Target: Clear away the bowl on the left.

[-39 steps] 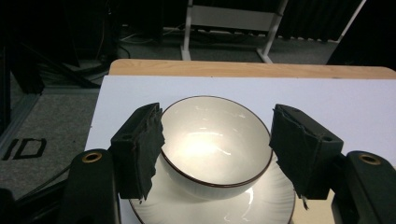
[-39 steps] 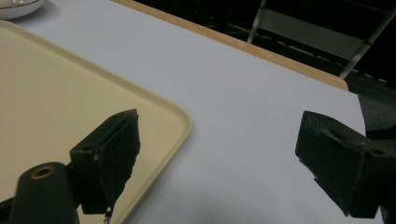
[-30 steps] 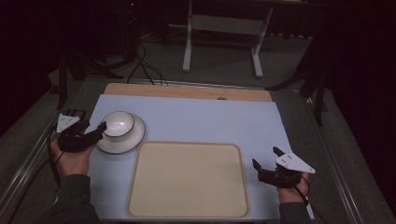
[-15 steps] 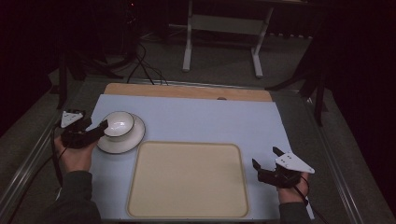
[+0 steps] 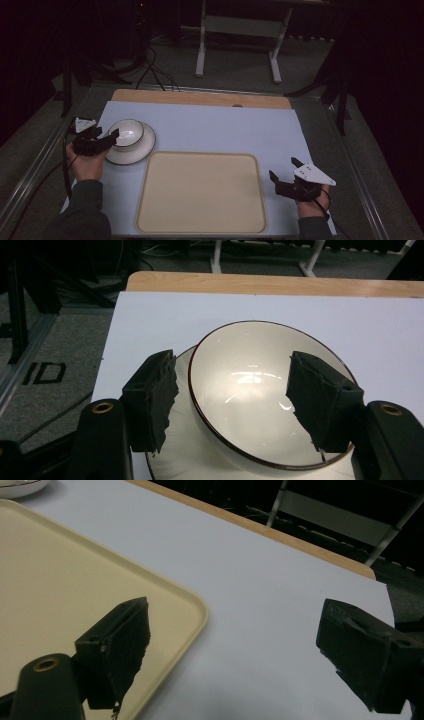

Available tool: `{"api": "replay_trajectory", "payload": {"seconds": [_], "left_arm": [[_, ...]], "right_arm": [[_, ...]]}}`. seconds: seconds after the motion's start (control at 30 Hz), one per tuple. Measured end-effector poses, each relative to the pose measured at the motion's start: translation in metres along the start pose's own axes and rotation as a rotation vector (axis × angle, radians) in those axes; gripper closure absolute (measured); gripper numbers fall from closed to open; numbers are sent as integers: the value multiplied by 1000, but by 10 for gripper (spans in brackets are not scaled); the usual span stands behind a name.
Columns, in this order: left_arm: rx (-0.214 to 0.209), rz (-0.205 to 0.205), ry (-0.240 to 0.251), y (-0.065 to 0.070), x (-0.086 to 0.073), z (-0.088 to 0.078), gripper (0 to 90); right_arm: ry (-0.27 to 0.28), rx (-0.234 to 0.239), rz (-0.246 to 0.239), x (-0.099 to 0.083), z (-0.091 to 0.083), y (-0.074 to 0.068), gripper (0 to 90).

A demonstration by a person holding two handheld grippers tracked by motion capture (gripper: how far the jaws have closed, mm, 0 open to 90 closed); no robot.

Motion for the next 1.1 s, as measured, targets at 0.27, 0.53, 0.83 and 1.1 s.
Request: {"api": "replay_trajectory", "payload": {"seconds": [0.27,0.53,0.83,1.1], "left_arm": [[5,-23,-37,-4,-4,7,405],[17,-23,-103,-3,-10,17,462],[13,-68,-162,-4,-14,26,550],[0,-138,-199,-2,-16,34,621]], "right_arm": [[1,0,-1,0,0,0,134],[3,0,2,0,-1,0,134],[2,0,-1,0,-1,0,134],[2,1,-2,0,-1,0,134]]}}
Point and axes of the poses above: each handheld gripper's, and its own axes: z roughly forward along the jaws, x roughly out of its top, y roughly to its right, the point moved 1 cm from there along z, roughly forward along the jaws, and after that the axes turned 11 degrees about z, right-handed, at the moved point
